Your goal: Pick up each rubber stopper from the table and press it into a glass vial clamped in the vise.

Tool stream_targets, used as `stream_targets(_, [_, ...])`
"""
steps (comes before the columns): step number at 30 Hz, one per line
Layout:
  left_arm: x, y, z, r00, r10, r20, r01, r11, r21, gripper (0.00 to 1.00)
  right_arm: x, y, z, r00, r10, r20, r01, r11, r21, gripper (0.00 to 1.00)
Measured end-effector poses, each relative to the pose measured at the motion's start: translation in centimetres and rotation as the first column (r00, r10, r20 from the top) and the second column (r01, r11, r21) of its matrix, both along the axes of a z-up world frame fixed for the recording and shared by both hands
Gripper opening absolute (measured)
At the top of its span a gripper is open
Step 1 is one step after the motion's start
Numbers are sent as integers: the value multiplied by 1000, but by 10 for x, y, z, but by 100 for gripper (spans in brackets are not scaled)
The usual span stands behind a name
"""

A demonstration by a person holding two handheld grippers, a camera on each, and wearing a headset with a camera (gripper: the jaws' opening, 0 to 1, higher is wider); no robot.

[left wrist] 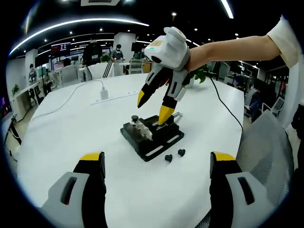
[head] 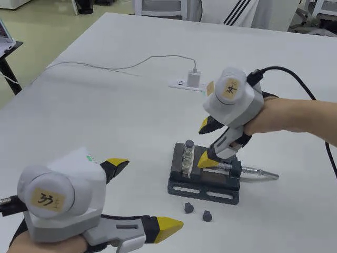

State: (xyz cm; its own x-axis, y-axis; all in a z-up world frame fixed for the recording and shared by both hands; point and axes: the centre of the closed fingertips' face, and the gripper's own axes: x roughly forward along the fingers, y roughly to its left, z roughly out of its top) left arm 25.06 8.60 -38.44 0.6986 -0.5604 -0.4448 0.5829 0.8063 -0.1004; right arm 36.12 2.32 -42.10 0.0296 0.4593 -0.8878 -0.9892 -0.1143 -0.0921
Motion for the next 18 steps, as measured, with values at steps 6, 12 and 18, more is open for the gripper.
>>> stream_targets(6, [-4, 3, -3, 1000, -1, -5, 1, 1000, 6, 90, -19, -12, 0, 999, -31, -25, 32, 999, 37, 51])
stream_targets(12, [-7, 4, -4, 1000, 0, -5, 0, 1000, 6, 90, -38, -22, 2, 997, -54, -52, 58, 996, 73, 56])
stream_targets(18, [-9, 6, -4, 1000, 1, -3, -1, 1000, 4, 90, -53, -28, 8, 994, -86, -74, 94, 988, 125, 56])
